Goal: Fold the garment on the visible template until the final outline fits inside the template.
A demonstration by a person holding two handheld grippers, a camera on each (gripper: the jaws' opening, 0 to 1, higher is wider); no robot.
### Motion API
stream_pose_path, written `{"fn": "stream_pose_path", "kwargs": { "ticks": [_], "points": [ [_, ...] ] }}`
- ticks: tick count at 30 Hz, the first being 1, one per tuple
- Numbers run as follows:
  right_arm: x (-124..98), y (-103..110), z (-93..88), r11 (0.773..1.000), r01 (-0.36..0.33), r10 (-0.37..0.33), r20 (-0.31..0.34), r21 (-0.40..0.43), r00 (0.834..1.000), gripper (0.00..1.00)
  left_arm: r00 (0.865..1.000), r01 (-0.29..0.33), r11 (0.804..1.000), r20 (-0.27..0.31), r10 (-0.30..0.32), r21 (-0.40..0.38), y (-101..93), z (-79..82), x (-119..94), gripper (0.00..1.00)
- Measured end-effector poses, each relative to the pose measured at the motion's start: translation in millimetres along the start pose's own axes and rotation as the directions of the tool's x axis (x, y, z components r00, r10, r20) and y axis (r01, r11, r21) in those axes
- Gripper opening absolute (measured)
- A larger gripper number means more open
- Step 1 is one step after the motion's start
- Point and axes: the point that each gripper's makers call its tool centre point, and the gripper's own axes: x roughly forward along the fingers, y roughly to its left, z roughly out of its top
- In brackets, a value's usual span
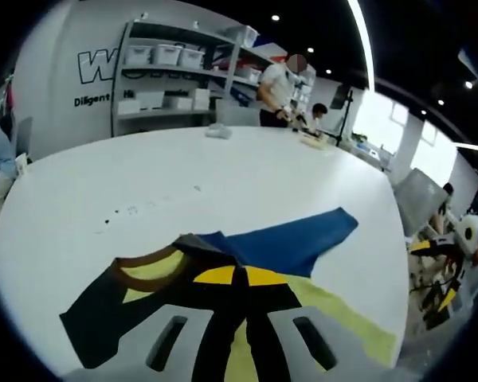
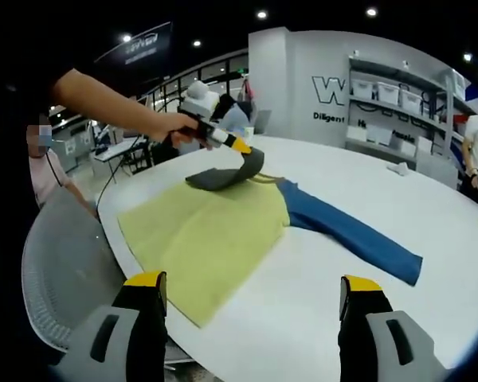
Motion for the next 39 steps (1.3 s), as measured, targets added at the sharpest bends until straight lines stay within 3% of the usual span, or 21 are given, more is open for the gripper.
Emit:
{"fn": "stream_pose_path", "kwargs": {
  "ticks": [20, 39],
  "points": [
    [-1.4, -4.4, -7.4, 1.000, 0.008, -0.008, -0.015, 0.025, 1.000, 0.88, 0.996, 0.026, 0.999, -0.080, -0.028, -0.019, -18.5, -34.5, 41.3, 0.00],
    [-2.2, -4.7, -18.3, 0.999, 0.016, -0.014, -0.031, 0.049, 0.999, 0.87, 0.991, 0.035, 0.999, -0.132, -0.037, -0.022, -28.5, -61.0, 62.4, 0.00]
  ]
}}
